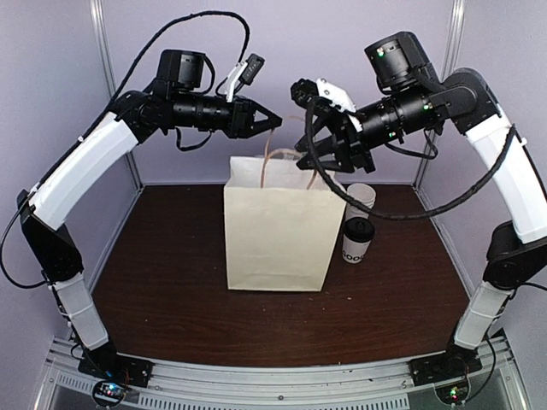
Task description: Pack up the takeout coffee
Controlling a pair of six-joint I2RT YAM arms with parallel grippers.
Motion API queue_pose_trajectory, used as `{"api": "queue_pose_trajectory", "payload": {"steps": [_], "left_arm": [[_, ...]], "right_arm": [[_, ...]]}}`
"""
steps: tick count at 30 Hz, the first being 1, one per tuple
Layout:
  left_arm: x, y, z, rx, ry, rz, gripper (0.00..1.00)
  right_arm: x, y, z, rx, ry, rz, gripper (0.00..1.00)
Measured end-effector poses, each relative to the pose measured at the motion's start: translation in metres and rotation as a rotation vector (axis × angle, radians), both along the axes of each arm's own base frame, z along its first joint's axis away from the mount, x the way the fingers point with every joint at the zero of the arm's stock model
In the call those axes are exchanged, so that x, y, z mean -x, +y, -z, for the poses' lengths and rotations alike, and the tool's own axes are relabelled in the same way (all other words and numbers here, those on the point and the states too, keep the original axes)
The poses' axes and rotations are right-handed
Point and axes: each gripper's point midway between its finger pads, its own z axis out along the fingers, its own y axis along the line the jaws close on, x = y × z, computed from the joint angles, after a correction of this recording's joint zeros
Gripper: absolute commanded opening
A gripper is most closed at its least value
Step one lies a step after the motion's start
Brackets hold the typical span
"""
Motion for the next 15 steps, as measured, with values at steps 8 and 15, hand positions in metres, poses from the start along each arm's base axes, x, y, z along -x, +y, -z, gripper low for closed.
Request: {"api": "queue_pose_trajectory", "payload": {"steps": [8,15], "left_arm": [[0.000,0.023,0.096,-0.160,0.141,-0.111,0.98],[0.026,0.056,0.039,-0.088,0.008,-0.147,0.96]], "right_arm": [[0.012,-0.002,0.070,0.164,0.162,-0.050,1.00],[0.027,-0.017,0.057,0.152,0.150,-0.069,1.00]]}}
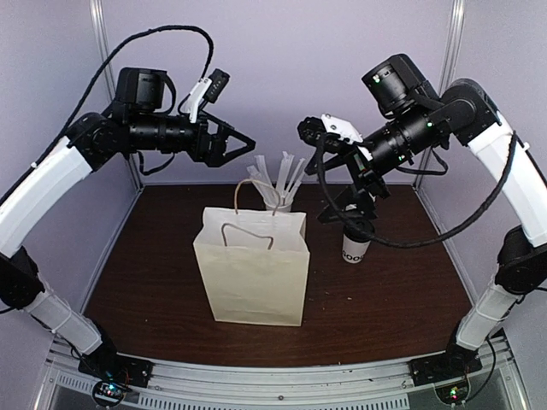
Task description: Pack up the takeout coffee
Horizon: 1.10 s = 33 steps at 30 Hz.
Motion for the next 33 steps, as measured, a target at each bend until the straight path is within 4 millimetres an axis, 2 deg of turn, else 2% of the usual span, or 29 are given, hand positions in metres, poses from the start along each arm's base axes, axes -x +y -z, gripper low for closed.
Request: {"api": "queue_pose_trajectory", "payload": {"steps": [3,6,9,12,16,19,22,26,28,29,30,33], "left_arm": [[0.015,0.014,-0.017,0.000,-0.062,0.013,0.93],[0.024,0.020,-0.008,-0.051,-0.072,0.041,0.91],[0.027,0.017,0.020,-0.125,-0.018,0.075,0.87],[0.024,0.011,0.056,-0.210,0.057,0.113,0.82],[0.021,0.004,0.102,-0.317,0.147,0.164,0.75],[0.023,0.000,0.128,-0.375,0.213,0.206,0.69],[0.026,0.000,0.145,-0.411,0.256,0.236,0.57],[0.029,0.000,0.151,-0.433,0.274,0.258,0.37],[0.028,-0.002,0.152,-0.440,0.276,0.270,0.21],[0.027,-0.004,0.152,-0.441,0.276,0.276,0.06],[0.026,-0.005,0.152,-0.442,0.277,0.284,0.00],[0.026,-0.008,0.149,-0.446,0.276,0.307,0.00]], "right_arm": [[0.007,-0.005,-0.001,-0.006,0.010,-0.015,1.00],[0.015,-0.004,0.011,0.012,0.055,-0.034,0.99],[0.017,0.005,0.034,0.048,0.105,-0.040,0.95],[0.019,0.017,0.057,0.089,0.149,-0.050,0.89],[0.018,0.038,0.078,0.119,0.176,-0.068,0.79],[0.021,0.049,0.093,0.152,0.195,-0.081,0.74],[0.023,0.059,0.109,0.191,0.209,-0.082,0.59],[0.023,0.067,0.123,0.232,0.207,-0.072,0.19],[0.022,0.069,0.127,0.244,0.200,-0.065,0.01],[0.020,0.070,0.127,0.246,0.197,-0.054,0.00],[0.019,0.070,0.126,0.248,0.189,-0.053,0.00],[0.016,0.069,0.116,0.241,0.156,-0.038,0.00]]}}
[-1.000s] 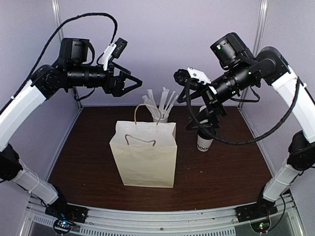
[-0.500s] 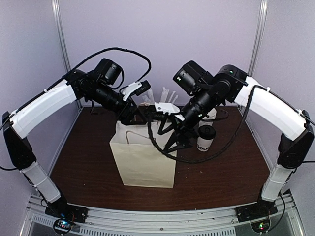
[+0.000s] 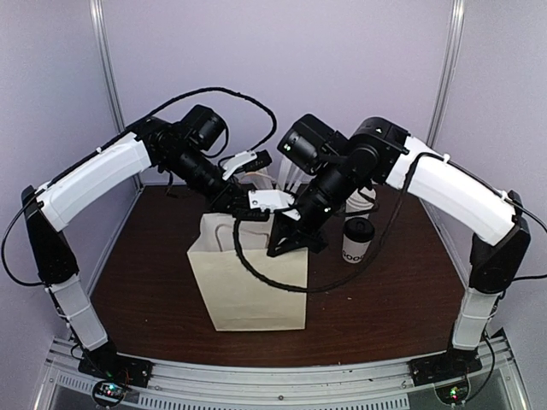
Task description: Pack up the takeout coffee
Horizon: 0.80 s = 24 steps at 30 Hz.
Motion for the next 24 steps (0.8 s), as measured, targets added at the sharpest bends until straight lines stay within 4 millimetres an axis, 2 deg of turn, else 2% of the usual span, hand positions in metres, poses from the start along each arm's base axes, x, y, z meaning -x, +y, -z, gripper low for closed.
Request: {"api": "queue_pose_trajectory", "payload": {"steps": [4,8,11,16,19,24], "left_arm": [[0.001,-0.005,-0.024,0.040,-0.005,0.011,0.00],[-0.001,-0.010,-0.079,0.145,-0.082,0.005,0.00],[-0.001,-0.010,-0.117,0.224,-0.150,-0.002,0.00],[0.002,-0.009,-0.163,0.326,-0.225,-0.012,0.00],[0.003,-0.009,-0.179,0.361,-0.258,-0.013,0.00],[0.003,-0.009,-0.180,0.366,-0.255,-0.019,0.00]], "right_arm": [[-0.005,-0.002,-0.030,-0.051,-0.074,0.002,0.00],[-0.006,-0.012,-0.061,-0.102,-0.158,-0.004,0.00],[-0.006,-0.020,-0.096,-0.177,-0.229,-0.004,0.00],[-0.005,-0.030,-0.138,-0.269,-0.290,0.011,0.00],[-0.007,-0.033,-0.145,-0.281,-0.320,0.012,0.00],[-0.011,-0.036,-0.146,-0.270,-0.347,0.017,0.00]]}}
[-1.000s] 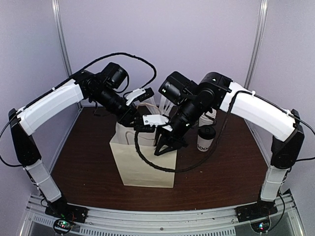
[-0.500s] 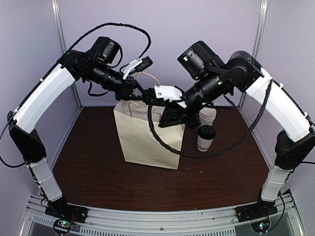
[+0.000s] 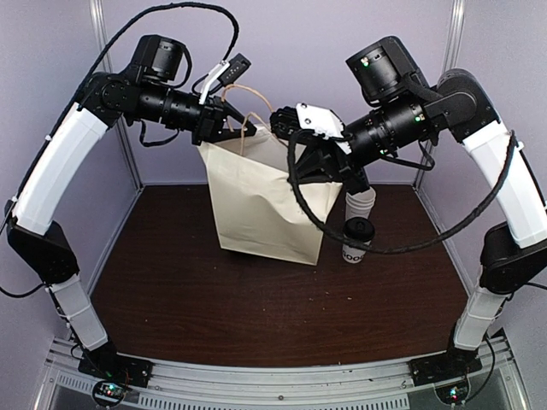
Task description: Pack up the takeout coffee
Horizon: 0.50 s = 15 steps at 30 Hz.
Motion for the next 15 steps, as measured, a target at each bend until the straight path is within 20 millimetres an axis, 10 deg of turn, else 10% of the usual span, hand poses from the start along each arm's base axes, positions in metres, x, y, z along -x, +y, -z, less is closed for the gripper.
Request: {"api": "queue_pose_trajectory", "payload": {"steps": [6,8,11,15], "left_arm": [[-0.001,-0.002,0.009,-0.012,0.028,-0.001,0.00],[-0.002,-0.004,0.017,-0.023,0.048,0.001,0.00],[-0.004,-0.005,0.045,-0.068,0.104,-0.004,0.59],[-0.015,-0.001,0.112,-0.188,0.205,-0.076,0.87]], "right_arm": [[-0.001,-0.002,0.003,0.014,-0.003,0.002,0.01],[0.000,-0.004,0.006,0.027,0.004,0.003,0.29],[-0.003,-0.003,0.005,0.022,-0.005,0.002,0.77],[-0.015,-0.011,0.022,0.052,0.015,0.013,1.00]]}}
